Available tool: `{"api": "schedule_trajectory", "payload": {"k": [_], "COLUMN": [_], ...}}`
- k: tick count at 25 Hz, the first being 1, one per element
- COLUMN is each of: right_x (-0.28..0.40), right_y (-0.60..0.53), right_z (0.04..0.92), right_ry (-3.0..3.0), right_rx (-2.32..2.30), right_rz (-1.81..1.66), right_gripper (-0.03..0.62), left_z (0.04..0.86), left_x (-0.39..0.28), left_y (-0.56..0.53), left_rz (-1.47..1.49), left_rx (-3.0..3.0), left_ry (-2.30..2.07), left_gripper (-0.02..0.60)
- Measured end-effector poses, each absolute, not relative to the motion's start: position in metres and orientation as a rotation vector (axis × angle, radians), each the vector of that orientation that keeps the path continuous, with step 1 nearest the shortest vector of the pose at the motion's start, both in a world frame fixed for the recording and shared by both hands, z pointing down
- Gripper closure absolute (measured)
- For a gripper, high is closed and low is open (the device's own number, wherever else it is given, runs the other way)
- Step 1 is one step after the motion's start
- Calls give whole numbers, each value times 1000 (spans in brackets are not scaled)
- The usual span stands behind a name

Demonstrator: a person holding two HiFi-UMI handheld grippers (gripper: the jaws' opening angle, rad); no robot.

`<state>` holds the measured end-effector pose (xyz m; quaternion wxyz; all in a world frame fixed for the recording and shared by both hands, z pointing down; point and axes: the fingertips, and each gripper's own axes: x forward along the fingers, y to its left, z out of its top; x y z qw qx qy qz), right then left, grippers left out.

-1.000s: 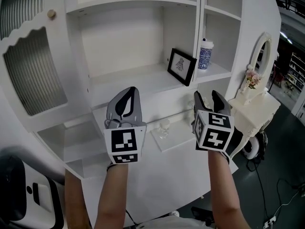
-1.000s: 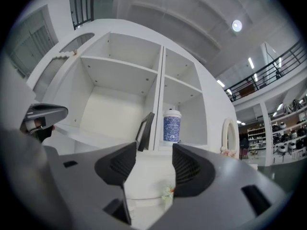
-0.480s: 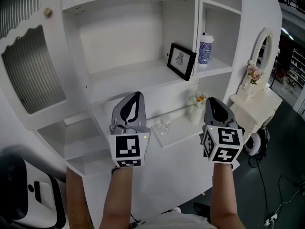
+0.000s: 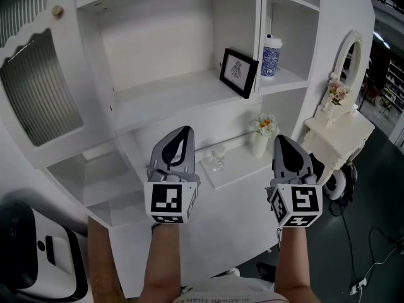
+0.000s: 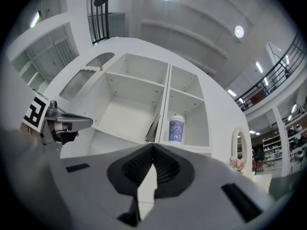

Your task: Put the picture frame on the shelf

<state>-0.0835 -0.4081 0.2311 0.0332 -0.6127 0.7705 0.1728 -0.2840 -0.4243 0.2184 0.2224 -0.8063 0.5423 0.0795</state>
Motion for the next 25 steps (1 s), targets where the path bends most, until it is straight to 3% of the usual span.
{"api": "schedule_trajectory", "payload": {"k": [15, 25], "right_x": [-89, -79], "right_y": [-395, -390], "right_z": [225, 221], "right_ry": [2408, 2384], "right_rx": [-1948, -1940], "right_rz": [713, 662], "right_gripper": [585, 585], "left_z": [215, 207], "left_x": [-278, -273], "left_y": [-412, -409], "left_rz": [183, 185], "left_rx": [-2166, -2156], "left_ry": [1491, 1471], "left_gripper": [572, 572]}}
